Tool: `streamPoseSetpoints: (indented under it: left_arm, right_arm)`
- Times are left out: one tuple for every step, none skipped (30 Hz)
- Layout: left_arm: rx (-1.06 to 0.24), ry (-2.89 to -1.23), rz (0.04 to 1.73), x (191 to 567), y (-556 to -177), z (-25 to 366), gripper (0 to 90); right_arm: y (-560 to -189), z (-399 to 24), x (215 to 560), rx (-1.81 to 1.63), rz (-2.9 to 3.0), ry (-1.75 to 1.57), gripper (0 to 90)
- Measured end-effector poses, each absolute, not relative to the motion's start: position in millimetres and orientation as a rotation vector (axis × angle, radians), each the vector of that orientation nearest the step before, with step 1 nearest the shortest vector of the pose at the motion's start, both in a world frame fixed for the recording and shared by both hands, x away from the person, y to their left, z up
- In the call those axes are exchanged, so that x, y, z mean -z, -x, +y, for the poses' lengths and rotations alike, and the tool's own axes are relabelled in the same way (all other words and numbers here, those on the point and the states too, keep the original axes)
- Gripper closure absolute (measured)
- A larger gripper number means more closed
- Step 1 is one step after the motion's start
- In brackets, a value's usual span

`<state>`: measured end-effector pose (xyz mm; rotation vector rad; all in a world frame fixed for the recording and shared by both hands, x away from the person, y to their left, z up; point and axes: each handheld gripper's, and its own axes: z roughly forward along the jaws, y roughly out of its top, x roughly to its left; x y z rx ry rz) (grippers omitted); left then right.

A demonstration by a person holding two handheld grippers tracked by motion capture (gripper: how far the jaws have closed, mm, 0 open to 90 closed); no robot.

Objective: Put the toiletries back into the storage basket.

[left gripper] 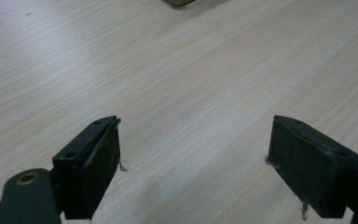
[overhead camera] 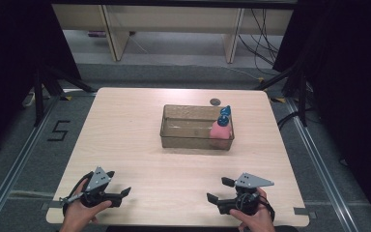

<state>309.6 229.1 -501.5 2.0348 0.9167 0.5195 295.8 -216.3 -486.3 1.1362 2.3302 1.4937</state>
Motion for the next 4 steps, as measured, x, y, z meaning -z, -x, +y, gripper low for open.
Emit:
streamPoseSetpoints:
  left_arm:
    - [-0.52, -2.033, 0.916, 501.5, -309.6, 228.9, 16.4]
    - [-0.517, -2.04, 0.917, 500.9, -309.4, 229.2, 16.5]
    - [-0.517, -2.039, 0.92, 500.9, -309.3, 229.1, 16.4]
    - [-0.517, -2.039, 0.92, 500.9, -309.4, 229.1, 16.5]
  right_arm:
    - [-295.7, -216.1, 486.3, -1.492, 2.335, -1.139, 15.6]
    - [-296.5, -215.0, 487.4, -1.504, 2.333, -1.134, 15.7]
    - [-296.4, -215.0, 487.3, -1.501, 2.336, -1.134, 15.7]
    - [-296.5, -214.9, 487.4, -1.504, 2.335, -1.131, 15.7]
